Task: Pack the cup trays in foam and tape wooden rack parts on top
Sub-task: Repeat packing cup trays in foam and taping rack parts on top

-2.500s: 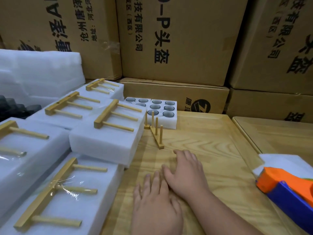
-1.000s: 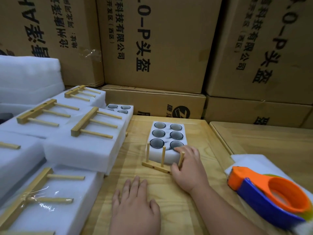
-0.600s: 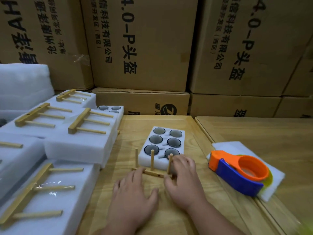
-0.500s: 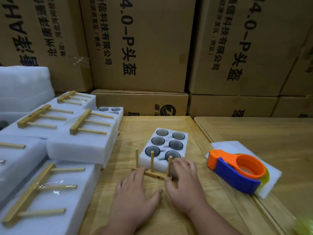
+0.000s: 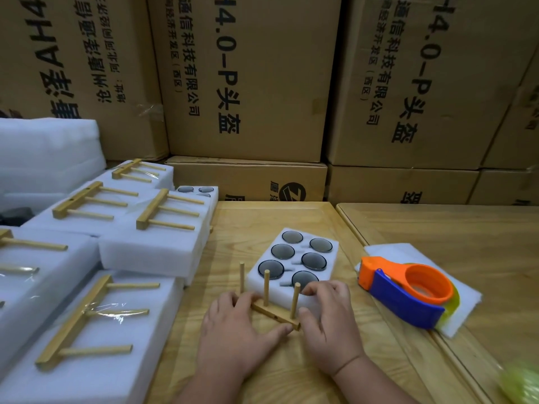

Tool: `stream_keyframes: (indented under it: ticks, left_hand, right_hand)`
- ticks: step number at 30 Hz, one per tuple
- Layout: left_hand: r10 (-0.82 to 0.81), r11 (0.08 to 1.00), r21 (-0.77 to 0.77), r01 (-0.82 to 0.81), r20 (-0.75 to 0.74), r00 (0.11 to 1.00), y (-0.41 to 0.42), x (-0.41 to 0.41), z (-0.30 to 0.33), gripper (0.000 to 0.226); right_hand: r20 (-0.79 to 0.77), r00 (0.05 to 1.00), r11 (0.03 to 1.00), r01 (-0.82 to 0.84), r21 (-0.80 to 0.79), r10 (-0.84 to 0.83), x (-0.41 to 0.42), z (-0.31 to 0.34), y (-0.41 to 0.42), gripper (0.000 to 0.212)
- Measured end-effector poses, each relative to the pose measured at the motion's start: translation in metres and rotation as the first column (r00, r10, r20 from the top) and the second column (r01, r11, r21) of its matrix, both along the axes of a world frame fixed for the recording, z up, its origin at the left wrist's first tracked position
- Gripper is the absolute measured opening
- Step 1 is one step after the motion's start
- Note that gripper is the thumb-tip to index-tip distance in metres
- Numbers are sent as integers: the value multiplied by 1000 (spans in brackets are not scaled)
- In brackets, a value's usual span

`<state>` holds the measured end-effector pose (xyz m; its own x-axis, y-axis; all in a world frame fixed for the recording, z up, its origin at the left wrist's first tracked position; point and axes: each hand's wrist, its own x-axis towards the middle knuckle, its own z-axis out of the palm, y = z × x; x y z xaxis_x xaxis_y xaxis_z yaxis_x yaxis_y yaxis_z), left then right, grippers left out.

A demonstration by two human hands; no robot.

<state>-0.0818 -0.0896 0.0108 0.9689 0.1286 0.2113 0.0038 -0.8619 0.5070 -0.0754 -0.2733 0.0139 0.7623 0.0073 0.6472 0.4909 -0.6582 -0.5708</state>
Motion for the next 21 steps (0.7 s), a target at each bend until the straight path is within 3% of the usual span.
stream_keyframes:
  ticks: [4,6,10,17,21]
  left_hand:
    - [72,997,10,-72,-92,993,-1,2,4,136]
    - [107,994,39,-103,-135,985,-1,4,5,143]
    - [201,978,88,-191,-133,970,1,6,1,126]
    - [363,932,58,-358,-101,926,4,10,-4,113]
    - [305,952,-21,-306,-39,951,5,11,-6,107]
  right_hand:
    - [11,1000,999,29,-14,-28,2,-1,0,32]
    - [-6,998,996,60,-63,-60,2,0,1,37]
    - [-152,975,983,148,-104,-163,4,-2,3,48]
    - [-325,926,980,168,-103,-193,10,-7,4,25]
    - [-321,933,986,167,-10,-161,9,-4,2,17]
